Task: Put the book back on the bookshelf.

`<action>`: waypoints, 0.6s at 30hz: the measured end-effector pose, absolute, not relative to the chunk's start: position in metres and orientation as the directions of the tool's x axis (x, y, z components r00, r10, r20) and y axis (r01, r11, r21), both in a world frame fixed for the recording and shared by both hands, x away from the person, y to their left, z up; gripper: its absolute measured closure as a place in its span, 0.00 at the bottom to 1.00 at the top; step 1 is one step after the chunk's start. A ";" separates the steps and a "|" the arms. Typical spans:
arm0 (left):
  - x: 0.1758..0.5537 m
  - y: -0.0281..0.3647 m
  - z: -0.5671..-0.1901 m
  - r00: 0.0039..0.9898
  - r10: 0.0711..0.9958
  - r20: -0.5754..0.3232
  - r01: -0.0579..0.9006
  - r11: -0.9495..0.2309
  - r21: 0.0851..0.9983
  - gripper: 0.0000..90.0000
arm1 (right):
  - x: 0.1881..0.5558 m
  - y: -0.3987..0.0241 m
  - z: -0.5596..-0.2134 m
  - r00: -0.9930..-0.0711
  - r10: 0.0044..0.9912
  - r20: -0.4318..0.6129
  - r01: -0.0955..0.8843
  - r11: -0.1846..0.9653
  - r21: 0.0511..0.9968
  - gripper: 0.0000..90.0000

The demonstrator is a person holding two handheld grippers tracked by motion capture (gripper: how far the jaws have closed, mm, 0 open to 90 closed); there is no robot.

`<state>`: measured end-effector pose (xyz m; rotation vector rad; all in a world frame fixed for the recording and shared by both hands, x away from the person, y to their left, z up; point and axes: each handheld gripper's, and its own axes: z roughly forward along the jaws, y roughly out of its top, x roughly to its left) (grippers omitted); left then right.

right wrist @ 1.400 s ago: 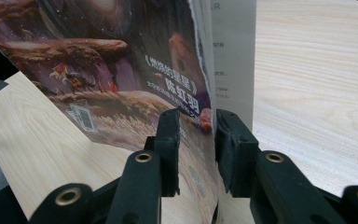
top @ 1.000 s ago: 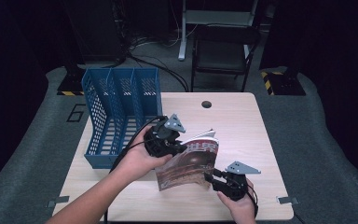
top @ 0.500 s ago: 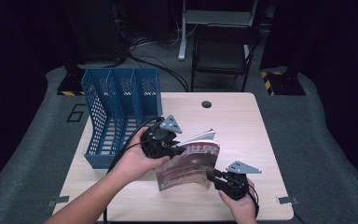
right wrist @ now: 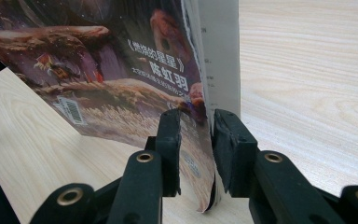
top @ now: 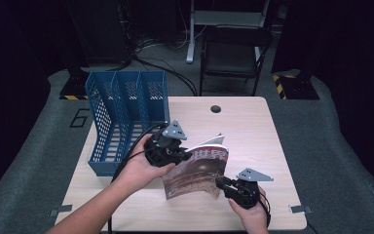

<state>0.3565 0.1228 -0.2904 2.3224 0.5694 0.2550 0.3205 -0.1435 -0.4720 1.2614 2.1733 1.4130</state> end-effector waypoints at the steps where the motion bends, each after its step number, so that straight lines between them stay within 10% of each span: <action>1: 0.357 0.123 -0.291 0.883 0.469 0.018 0.327 -0.641 0.694 0.93 | 0.321 -0.144 -0.472 -0.591 0.773 0.229 0.524 0.152 0.838 0.80; 18: 0.358 0.120 -0.285 0.880 0.474 0.029 0.327 -0.650 0.686 0.93 | 0.321 -0.145 -0.475 -0.593 0.768 0.241 0.528 0.145 0.837 0.69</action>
